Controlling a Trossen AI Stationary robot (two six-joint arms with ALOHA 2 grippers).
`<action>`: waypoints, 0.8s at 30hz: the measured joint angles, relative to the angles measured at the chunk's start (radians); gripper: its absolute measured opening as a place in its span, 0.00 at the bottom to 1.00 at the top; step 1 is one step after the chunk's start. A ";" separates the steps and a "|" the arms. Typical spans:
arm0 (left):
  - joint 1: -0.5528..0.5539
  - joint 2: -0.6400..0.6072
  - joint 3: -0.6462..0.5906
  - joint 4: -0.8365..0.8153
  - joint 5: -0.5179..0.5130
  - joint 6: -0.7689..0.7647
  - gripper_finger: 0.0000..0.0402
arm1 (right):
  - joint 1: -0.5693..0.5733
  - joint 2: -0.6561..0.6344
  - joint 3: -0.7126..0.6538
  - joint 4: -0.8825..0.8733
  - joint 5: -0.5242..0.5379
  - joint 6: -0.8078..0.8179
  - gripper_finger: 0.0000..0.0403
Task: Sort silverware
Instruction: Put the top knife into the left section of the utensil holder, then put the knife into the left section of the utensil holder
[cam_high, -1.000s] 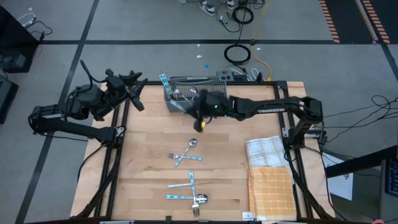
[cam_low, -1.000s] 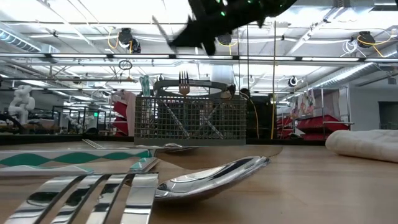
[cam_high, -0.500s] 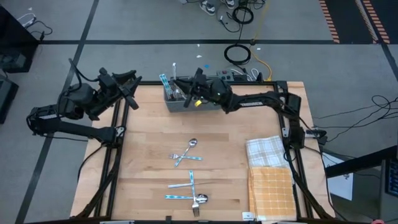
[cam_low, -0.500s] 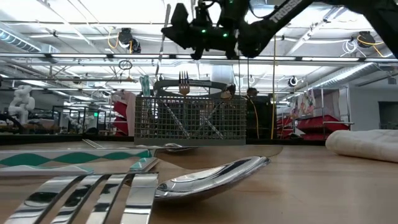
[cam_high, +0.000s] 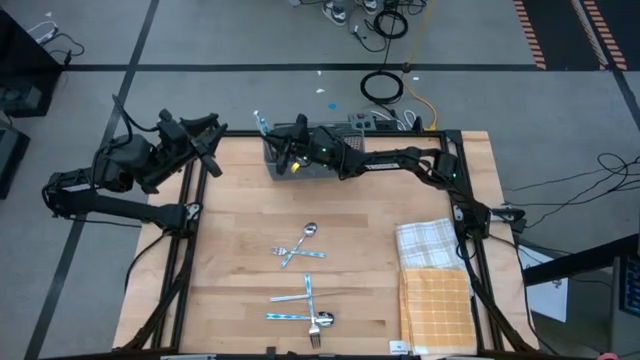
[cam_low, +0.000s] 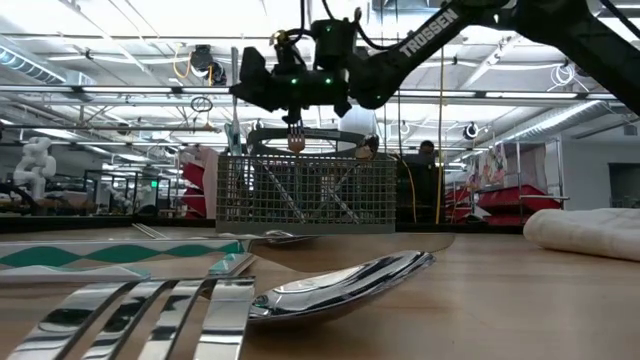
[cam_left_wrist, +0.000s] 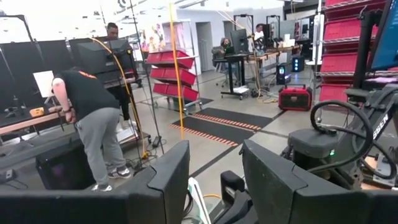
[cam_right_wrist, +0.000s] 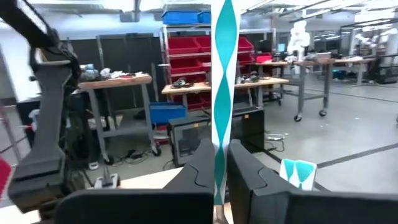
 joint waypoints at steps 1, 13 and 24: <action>0.000 -0.001 0.000 -0.006 0.000 0.000 0.38 | 0.000 0.002 0.001 0.000 0.007 -0.002 0.00; 0.000 -0.002 0.000 -0.016 0.000 0.001 0.38 | -0.019 0.008 0.002 -0.156 0.017 0.055 0.08; 0.000 -0.002 0.000 -0.018 0.000 0.008 0.38 | -0.018 0.008 0.002 -0.125 0.011 0.082 0.23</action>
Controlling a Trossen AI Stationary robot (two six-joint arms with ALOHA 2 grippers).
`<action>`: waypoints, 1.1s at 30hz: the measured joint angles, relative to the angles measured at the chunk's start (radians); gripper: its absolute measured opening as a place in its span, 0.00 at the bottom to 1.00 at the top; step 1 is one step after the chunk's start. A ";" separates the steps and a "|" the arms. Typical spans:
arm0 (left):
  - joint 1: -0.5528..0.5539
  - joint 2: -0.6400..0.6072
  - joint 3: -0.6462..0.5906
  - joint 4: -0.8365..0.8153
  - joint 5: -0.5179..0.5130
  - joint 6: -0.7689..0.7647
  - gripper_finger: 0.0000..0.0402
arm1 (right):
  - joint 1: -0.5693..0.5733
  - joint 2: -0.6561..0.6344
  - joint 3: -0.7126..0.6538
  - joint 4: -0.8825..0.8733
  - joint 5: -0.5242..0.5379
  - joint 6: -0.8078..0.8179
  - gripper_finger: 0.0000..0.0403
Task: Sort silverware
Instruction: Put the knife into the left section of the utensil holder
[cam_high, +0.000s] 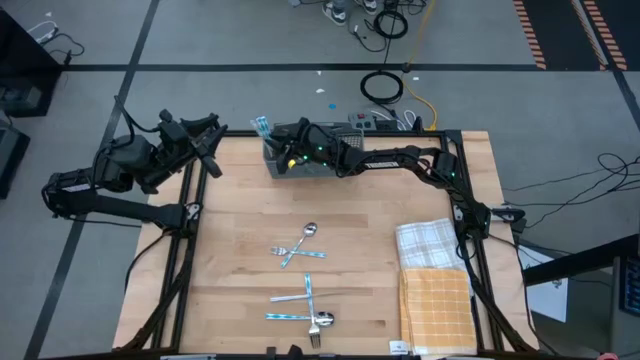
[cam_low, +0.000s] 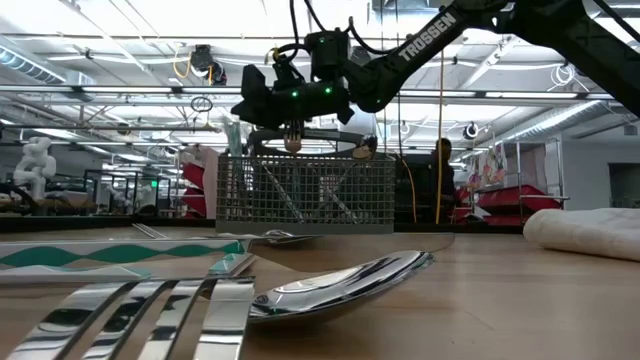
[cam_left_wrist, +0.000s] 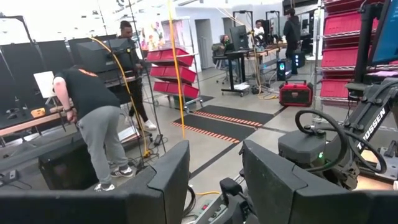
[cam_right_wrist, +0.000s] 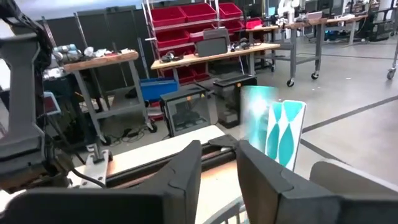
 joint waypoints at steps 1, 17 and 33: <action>0.000 0.000 0.000 0.000 0.000 0.000 0.38 | 0.000 -0.001 0.000 0.009 -0.006 0.002 0.25; 0.000 0.084 0.000 -0.320 0.375 -0.181 0.38 | 0.101 -0.580 0.000 -0.577 -0.055 -0.335 0.38; -0.038 0.649 0.000 -0.346 0.821 -0.111 0.38 | 0.332 -1.052 0.000 -1.334 0.347 -0.216 0.39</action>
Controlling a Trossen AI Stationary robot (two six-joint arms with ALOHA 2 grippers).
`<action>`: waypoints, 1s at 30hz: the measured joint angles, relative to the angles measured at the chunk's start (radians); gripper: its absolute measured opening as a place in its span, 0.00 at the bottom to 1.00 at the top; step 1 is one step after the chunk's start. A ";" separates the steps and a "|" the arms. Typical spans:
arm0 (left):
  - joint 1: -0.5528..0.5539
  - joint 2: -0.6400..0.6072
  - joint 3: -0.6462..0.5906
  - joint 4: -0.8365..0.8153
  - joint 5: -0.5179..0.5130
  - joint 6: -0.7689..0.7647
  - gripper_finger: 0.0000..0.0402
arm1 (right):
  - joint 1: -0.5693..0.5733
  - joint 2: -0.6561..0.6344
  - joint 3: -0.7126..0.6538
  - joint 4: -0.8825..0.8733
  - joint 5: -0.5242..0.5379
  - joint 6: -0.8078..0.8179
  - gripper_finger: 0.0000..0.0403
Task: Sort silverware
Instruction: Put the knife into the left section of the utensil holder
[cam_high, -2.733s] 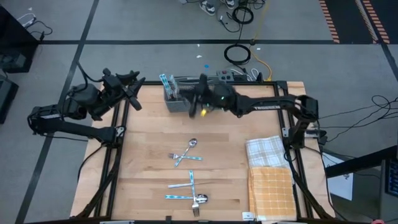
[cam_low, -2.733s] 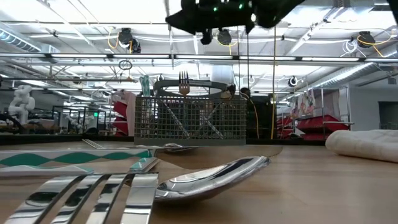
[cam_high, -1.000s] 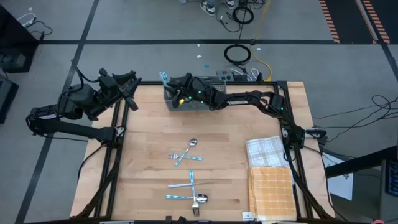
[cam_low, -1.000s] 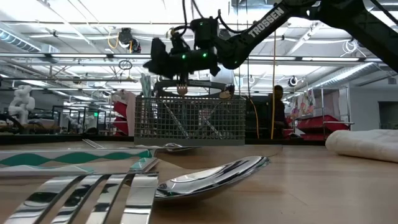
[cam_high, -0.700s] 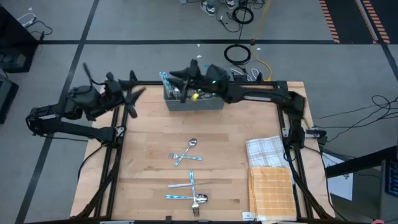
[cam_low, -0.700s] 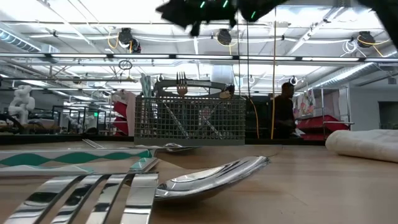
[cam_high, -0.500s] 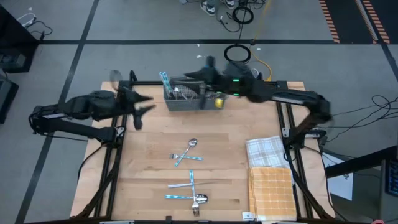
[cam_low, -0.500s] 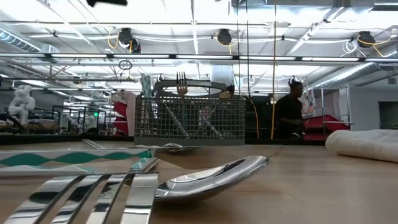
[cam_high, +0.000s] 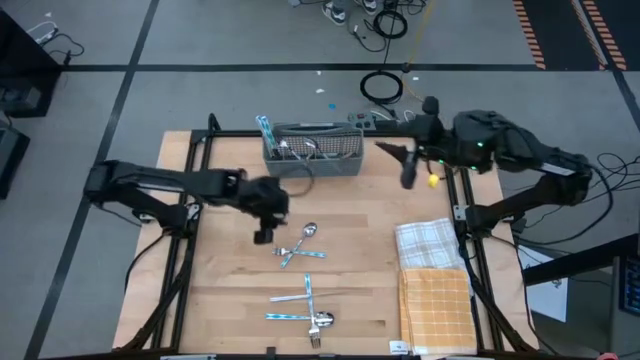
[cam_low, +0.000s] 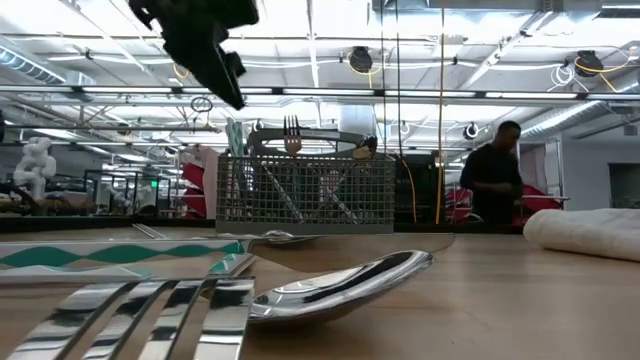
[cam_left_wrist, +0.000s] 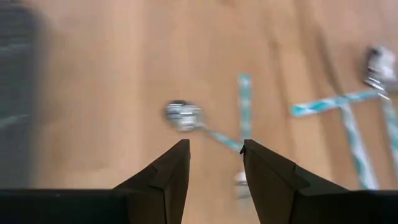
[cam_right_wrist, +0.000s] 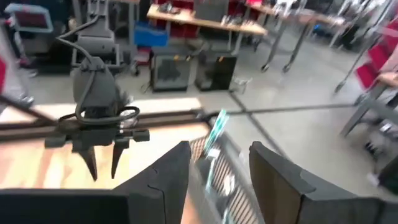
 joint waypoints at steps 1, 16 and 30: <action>-0.020 0.021 0.000 0.008 0.023 0.006 0.38 | 0.009 -0.012 0.000 -0.035 -0.001 0.015 0.39; -0.350 0.206 0.000 0.344 0.042 0.091 0.38 | 0.050 -0.131 -0.001 -0.283 -0.012 0.044 0.39; -0.366 0.405 0.014 0.476 0.043 -0.377 0.38 | 0.050 -0.200 -0.001 -0.411 -0.038 0.058 0.39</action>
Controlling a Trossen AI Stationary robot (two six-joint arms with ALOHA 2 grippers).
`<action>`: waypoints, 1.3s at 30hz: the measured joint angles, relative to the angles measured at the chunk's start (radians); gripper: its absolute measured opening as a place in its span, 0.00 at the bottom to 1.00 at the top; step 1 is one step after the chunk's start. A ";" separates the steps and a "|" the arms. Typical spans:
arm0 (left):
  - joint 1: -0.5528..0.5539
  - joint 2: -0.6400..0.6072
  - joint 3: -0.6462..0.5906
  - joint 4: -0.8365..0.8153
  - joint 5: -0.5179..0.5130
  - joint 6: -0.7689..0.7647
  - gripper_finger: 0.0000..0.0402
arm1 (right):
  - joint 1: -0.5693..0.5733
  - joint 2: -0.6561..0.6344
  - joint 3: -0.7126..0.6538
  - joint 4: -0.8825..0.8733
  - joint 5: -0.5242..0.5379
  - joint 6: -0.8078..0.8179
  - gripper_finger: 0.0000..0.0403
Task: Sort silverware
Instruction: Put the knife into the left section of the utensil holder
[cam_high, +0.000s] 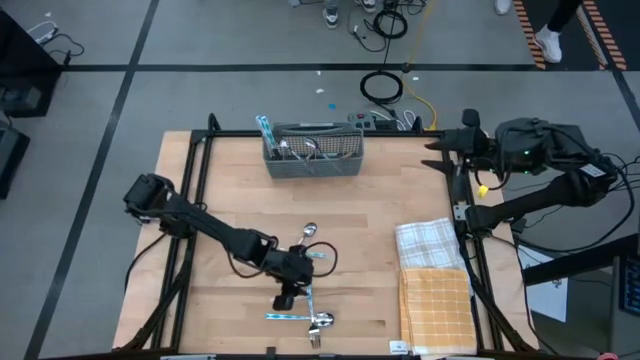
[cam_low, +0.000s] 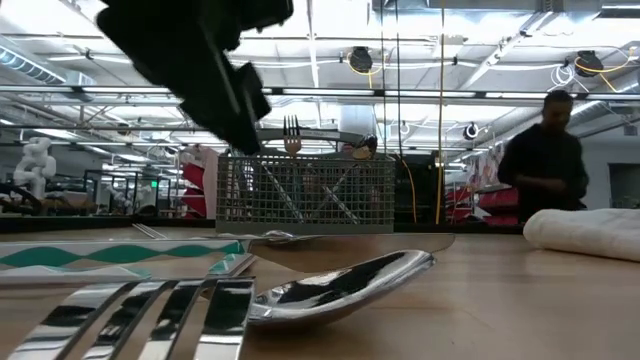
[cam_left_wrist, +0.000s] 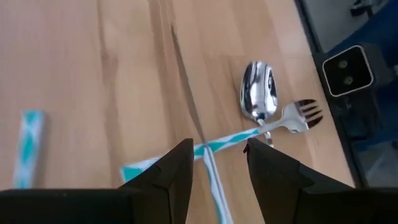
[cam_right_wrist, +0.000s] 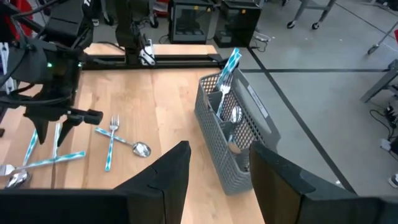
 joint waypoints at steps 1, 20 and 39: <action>-0.002 0.008 0.000 0.000 0.000 -0.027 0.38 | 0.000 -0.004 0.000 -0.008 0.000 0.000 0.39; -0.063 0.040 0.001 -0.052 0.013 -0.229 0.38 | 0.000 -0.030 0.000 -0.047 -0.051 0.027 0.39; -0.073 0.183 0.005 -0.060 0.073 -0.306 0.20 | 0.000 -0.036 0.000 -0.050 -0.079 0.038 0.39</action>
